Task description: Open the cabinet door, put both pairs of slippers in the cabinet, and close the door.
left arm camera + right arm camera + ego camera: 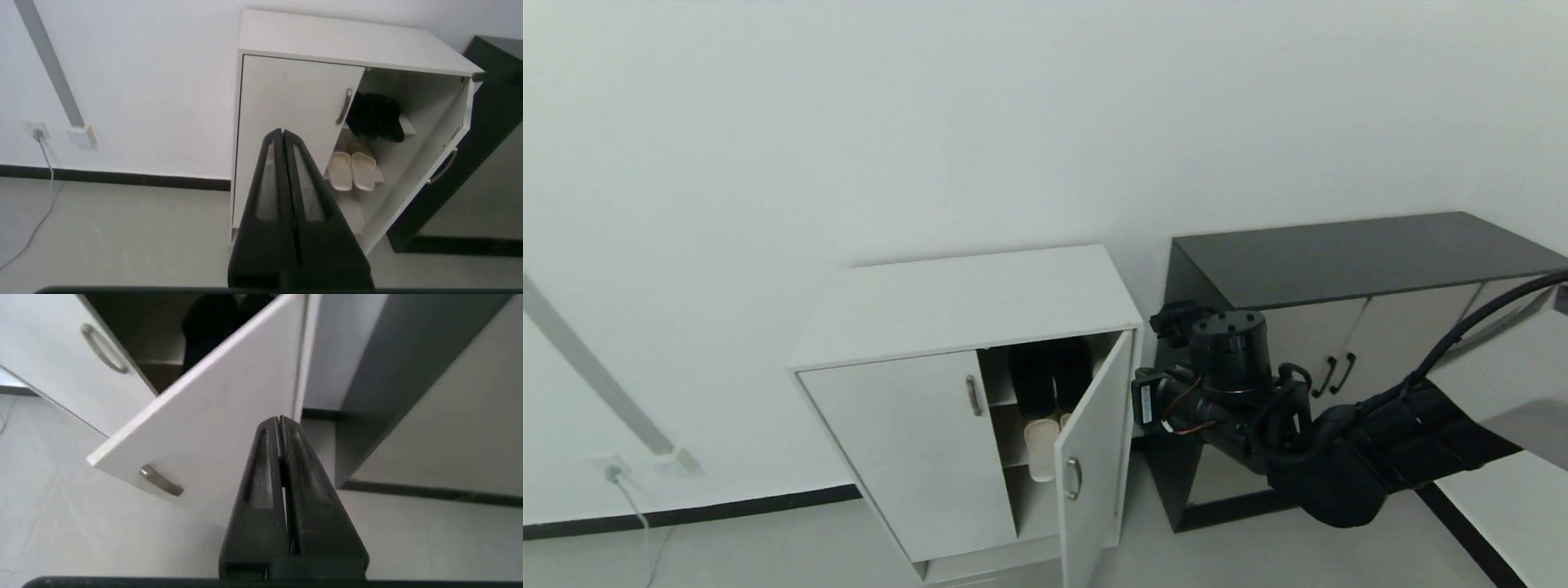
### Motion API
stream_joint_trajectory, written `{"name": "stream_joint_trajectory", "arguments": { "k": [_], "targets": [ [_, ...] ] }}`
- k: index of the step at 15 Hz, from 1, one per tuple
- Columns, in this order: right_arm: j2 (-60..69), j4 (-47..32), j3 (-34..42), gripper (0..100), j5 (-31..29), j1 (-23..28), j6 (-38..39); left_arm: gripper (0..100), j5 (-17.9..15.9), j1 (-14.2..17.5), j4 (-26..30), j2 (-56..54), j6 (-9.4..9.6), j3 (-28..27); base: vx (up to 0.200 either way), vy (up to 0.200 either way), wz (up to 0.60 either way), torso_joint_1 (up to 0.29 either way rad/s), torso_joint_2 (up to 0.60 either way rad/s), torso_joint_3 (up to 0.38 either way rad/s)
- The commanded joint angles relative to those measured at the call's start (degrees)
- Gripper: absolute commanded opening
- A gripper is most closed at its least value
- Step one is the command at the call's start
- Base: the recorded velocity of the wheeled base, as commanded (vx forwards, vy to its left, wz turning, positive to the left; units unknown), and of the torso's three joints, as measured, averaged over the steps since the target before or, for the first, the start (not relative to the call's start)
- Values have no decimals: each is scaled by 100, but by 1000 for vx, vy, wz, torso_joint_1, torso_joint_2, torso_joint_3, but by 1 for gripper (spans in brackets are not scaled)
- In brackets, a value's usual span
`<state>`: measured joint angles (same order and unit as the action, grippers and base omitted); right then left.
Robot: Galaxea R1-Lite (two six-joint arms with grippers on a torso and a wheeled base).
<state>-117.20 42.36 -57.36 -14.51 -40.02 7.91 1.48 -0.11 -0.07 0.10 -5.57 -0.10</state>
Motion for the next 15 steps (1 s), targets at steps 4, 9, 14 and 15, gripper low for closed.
{"name": "stream_joint_trajectory", "arguments": {
  "k": [4, 9, 14, 15],
  "targets": [
    [-31, 255, 234, 0, 334, 21, -9, 0, 2, 2, -1, -1, -5, 1, 0, 0, 450, 1, 4, 2],
    [118, 677, 875, 0, 484, 293, -167, 0, 11, 2, -1, -1, 3, 1, 0, 0, 0, 0, 0, 0],
    [242, 2294, 2950, 0, 642, 618, -580, 0, -7, 2, -1, -1, 12, 1, 40, 0, 0, 0, 0, 0],
    [224, 2487, 3266, 0, 642, 610, -580, 0, -7, 2, -1, -1, 12, 1, 200, 0, 0, -2, -2, 7]
  ]
}}
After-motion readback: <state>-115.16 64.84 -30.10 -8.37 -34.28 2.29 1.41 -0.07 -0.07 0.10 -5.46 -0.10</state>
